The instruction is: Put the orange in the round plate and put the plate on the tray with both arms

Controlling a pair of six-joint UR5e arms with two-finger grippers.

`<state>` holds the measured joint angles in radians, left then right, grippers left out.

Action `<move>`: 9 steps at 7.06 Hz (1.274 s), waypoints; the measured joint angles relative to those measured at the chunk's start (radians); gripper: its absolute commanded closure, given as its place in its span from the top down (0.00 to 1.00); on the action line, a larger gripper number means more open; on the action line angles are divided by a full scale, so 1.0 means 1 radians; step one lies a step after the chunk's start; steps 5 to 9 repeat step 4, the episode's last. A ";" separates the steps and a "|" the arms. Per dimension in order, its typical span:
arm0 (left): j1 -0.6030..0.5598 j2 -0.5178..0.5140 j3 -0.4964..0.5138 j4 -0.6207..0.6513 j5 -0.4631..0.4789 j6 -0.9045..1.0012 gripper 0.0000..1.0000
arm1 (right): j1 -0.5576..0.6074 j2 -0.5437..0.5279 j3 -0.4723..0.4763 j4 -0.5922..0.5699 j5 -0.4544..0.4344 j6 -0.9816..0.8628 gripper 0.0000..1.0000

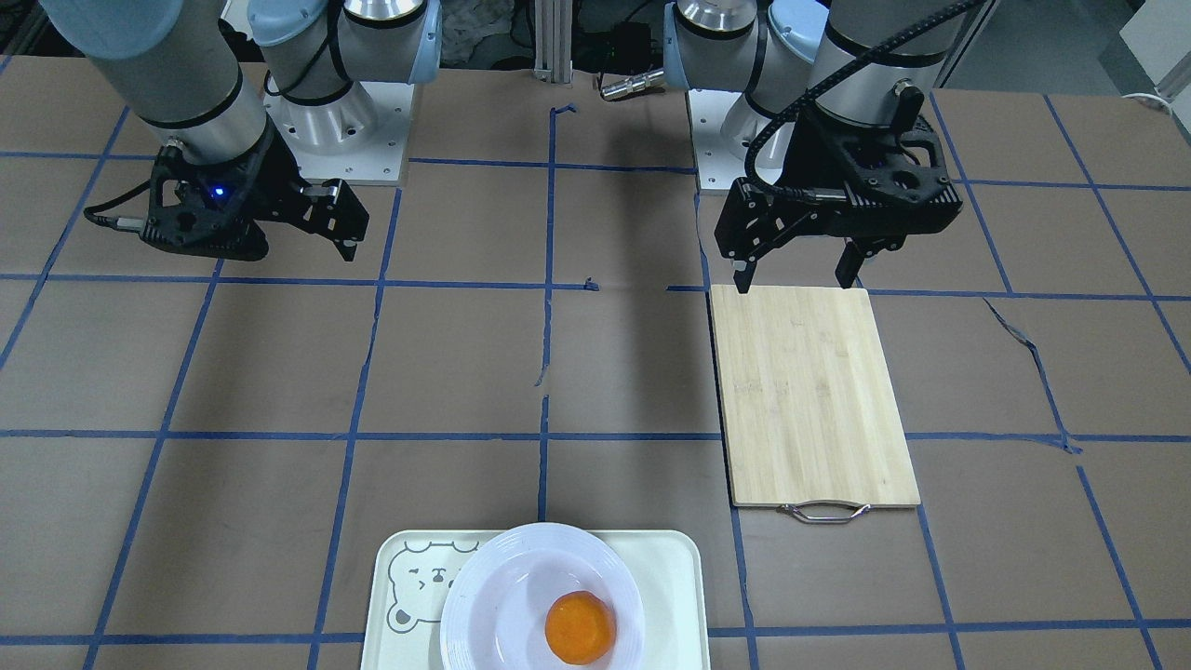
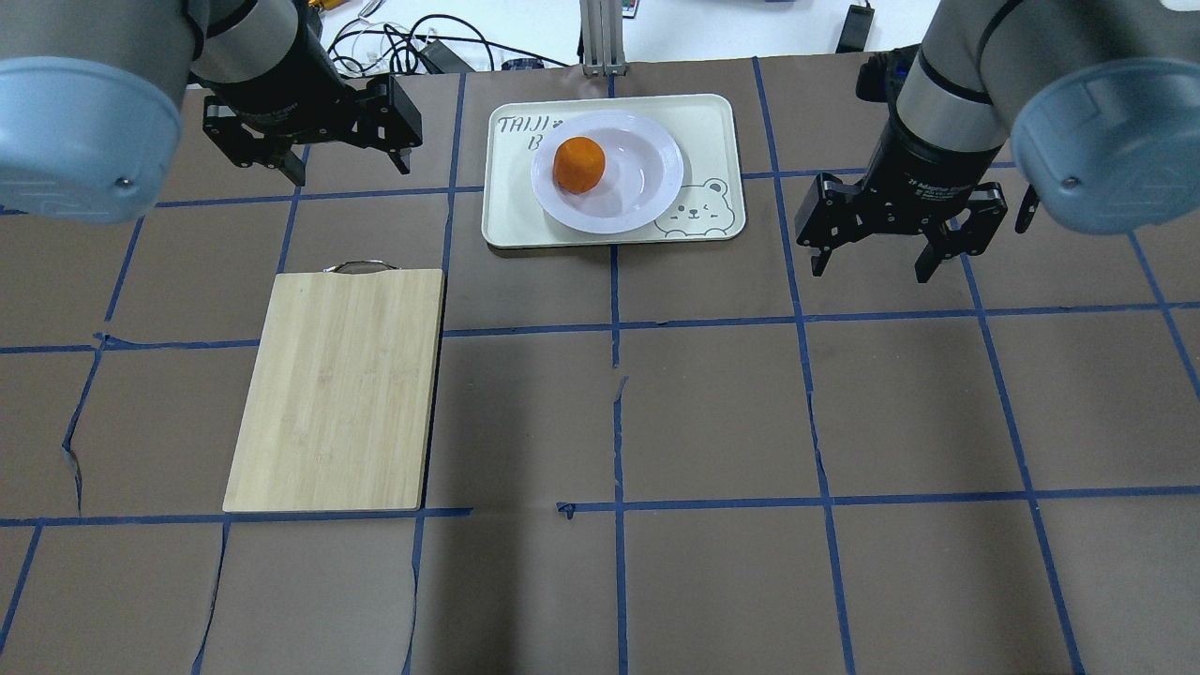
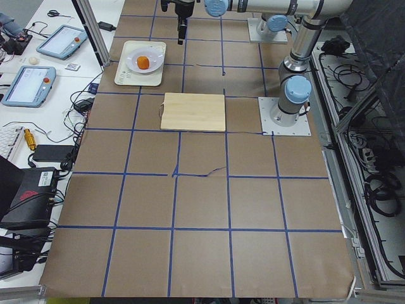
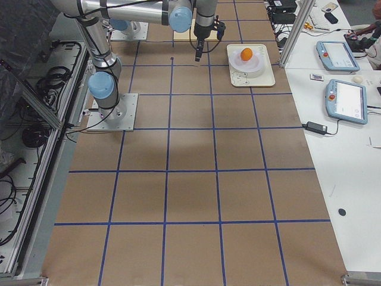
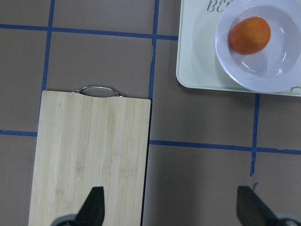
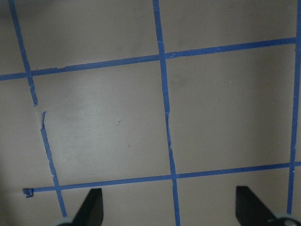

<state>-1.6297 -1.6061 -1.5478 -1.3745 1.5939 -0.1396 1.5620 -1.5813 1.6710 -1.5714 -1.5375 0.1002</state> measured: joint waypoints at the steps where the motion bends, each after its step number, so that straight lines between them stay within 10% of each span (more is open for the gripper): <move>1: 0.000 0.000 0.000 0.000 -0.001 0.000 1.00 | 0.001 -0.012 -0.004 0.005 0.002 0.000 1.00; 9: 0.001 0.000 0.000 0.000 -0.004 0.000 1.00 | 0.002 -0.017 -0.009 0.006 0.006 0.000 1.00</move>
